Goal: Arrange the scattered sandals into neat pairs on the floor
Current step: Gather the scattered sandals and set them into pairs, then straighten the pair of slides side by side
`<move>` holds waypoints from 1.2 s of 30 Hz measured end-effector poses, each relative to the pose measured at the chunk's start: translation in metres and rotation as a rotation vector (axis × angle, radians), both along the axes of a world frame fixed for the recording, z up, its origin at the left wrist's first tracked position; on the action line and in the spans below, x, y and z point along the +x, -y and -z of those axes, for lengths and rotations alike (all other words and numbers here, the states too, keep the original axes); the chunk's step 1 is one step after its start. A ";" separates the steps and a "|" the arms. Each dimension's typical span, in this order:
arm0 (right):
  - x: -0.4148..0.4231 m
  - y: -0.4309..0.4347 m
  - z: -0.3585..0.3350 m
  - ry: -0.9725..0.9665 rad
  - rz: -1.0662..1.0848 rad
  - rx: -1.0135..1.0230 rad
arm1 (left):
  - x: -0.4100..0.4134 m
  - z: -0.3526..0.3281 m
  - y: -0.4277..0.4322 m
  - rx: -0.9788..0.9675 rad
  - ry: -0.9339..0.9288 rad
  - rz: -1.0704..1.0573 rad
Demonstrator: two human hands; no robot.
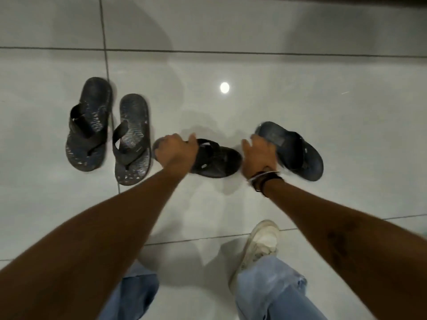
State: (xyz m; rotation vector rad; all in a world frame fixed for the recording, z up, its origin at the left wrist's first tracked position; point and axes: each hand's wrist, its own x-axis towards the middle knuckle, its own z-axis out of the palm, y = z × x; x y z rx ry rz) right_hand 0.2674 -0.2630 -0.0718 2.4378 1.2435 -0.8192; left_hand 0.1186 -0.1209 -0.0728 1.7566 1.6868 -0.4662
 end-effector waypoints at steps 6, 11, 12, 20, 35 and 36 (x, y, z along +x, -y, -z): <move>0.093 0.099 0.003 0.181 -0.298 -0.507 | 0.081 0.029 0.064 -0.247 0.004 -0.095; 0.115 0.112 0.012 0.149 -0.406 -0.388 | 0.109 0.027 0.092 -0.093 -0.017 0.151; 0.119 0.111 0.013 0.127 -0.380 -0.283 | 0.111 0.023 0.100 -0.053 -0.005 0.270; 0.129 0.093 0.021 0.015 -0.013 -0.051 | 0.163 0.014 0.154 0.047 0.138 0.730; 0.043 0.038 0.002 0.102 0.049 0.289 | 0.094 0.015 0.096 0.485 0.271 0.557; 0.026 0.019 0.000 0.018 -0.030 0.284 | 0.071 0.016 0.070 0.516 0.216 0.508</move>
